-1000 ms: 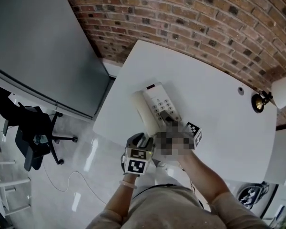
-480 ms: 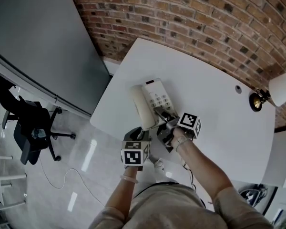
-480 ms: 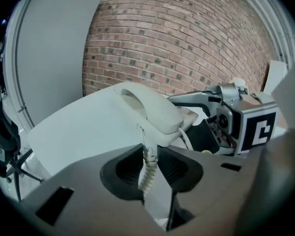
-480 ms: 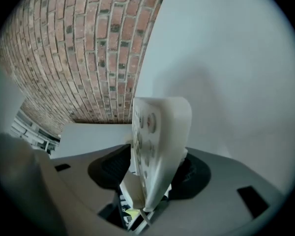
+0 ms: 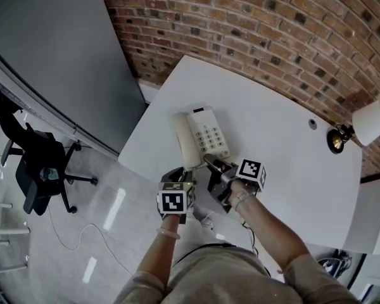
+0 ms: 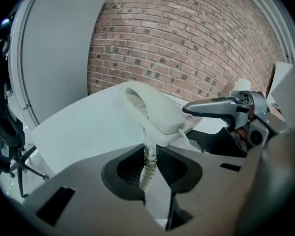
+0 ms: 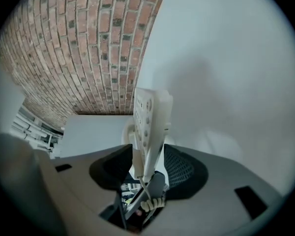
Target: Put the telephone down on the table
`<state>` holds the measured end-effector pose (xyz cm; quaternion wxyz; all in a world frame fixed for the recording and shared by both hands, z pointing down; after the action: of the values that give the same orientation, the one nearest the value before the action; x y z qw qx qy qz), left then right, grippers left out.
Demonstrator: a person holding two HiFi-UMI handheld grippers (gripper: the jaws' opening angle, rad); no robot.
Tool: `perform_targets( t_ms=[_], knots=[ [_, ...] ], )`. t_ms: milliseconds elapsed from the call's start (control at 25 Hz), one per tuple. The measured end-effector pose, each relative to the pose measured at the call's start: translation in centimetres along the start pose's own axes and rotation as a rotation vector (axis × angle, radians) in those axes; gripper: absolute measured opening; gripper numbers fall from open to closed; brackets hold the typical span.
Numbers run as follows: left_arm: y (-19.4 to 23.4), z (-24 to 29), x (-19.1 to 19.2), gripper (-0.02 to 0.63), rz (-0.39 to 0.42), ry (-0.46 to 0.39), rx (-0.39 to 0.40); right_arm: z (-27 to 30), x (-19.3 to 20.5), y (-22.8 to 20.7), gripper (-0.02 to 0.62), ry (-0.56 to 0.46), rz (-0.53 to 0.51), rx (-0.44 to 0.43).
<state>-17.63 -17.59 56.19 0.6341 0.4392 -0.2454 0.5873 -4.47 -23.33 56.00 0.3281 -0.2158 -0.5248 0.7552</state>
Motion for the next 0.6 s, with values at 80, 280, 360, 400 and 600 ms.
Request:
perform_targets(
  t_ms=[80,280,360,400,600],
  knots=[
    [0.1,0.0,-0.1,0.078,0.009,0.007,-0.007,-0.6,0.0,0.3,0.195,0.005,-0.061,-0.015],
    [0.3,0.2,0.2,0.078,0.03,0.044,-0.016,-1.6,0.8,-0.1,0.146,0.113,-0.315,0.0],
    [0.3,0.2,0.5,0.078,0.061,0.073,-0.022,-1.6,1.0,-0.3,0.123,0.162,-0.443,0.019],
    [0.3,0.3,0.4,0.077,0.07,0.074,-0.025,-1.5,1.0,-0.4,0.114,0.178,-0.493,0.027],
    [0.7,0.5,-1.1,0.075,0.058,0.07,-0.059,-1.2,0.6,-1.3,0.091,0.184,-0.513,0.05]
  ],
)
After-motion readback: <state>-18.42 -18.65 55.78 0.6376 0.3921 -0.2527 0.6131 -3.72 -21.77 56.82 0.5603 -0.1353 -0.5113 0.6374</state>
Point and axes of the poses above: the fingertips, and each gripper's own axes: z forward along the fingers, y to its left, x out of its underside, the point moved 6 cm from there along -z, backward along the fingers, and after that the axes turned 14 degrees about -y, right-handed, at the moved point
